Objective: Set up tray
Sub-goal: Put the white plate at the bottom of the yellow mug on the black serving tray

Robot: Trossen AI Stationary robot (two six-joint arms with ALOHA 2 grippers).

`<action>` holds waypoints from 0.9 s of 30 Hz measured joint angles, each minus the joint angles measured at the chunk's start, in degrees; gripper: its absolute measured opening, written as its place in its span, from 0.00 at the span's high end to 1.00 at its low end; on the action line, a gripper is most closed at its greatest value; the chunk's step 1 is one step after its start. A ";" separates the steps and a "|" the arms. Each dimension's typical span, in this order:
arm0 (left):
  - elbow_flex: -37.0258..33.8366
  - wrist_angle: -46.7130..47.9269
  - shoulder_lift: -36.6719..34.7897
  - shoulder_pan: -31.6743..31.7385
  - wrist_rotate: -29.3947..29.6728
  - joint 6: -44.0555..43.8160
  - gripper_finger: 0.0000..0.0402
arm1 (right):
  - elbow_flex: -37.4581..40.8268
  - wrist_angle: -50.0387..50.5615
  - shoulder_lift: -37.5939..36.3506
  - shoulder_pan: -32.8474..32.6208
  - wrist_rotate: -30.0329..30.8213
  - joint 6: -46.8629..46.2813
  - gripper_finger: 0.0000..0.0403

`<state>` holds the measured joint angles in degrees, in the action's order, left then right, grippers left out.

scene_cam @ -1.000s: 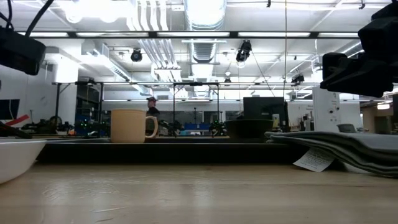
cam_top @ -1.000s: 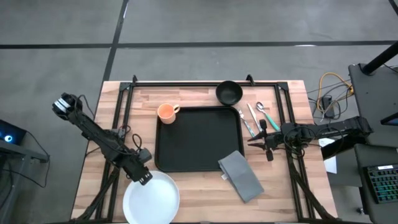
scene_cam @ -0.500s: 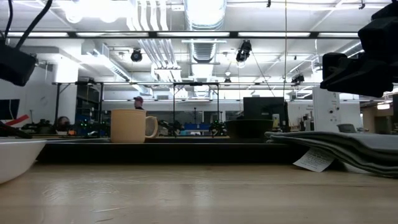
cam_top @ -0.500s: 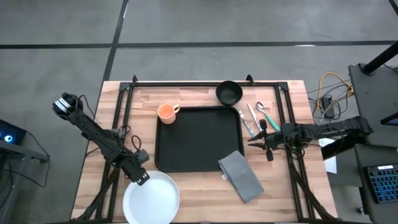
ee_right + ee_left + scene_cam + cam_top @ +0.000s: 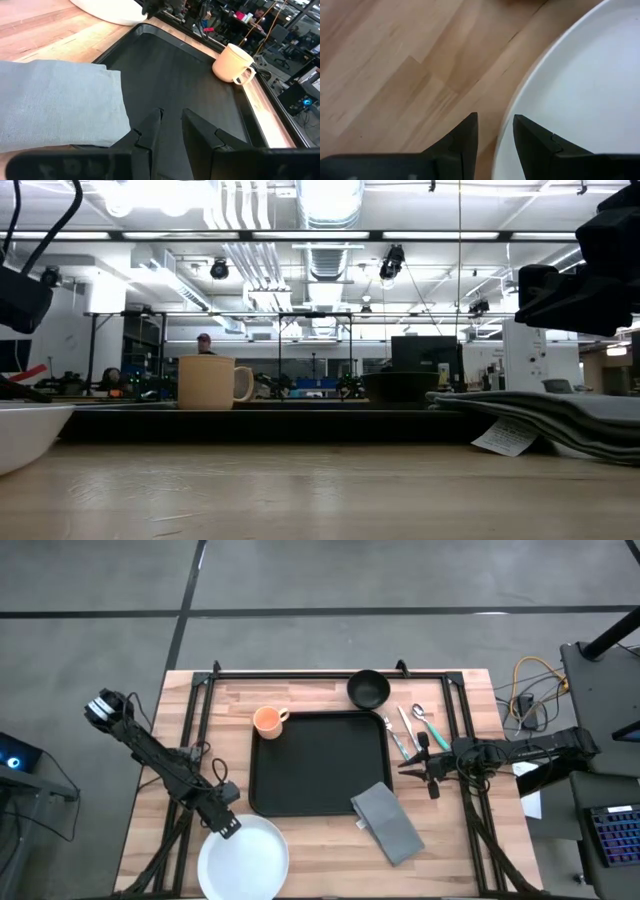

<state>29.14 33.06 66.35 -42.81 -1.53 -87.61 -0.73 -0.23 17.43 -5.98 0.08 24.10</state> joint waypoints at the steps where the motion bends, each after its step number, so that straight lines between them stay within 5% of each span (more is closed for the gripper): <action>1: -0.07 -0.01 0.00 0.00 -0.01 0.00 0.74 | 0.00 0.00 0.00 0.01 -0.01 -0.03 0.83; 15: -0.69 -3.16 0.00 0.00 -0.30 -0.02 0.75 | 0.00 0.00 0.00 0.01 0.02 0.06 0.83; 27: -0.93 -6.71 2.77 0.00 -1.60 0.52 0.99 | 0.00 -0.02 0.00 0.02 0.02 0.02 0.83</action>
<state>28.21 26.35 69.12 -42.81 -3.13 -87.09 -0.73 -0.25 17.43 -5.96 0.10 24.12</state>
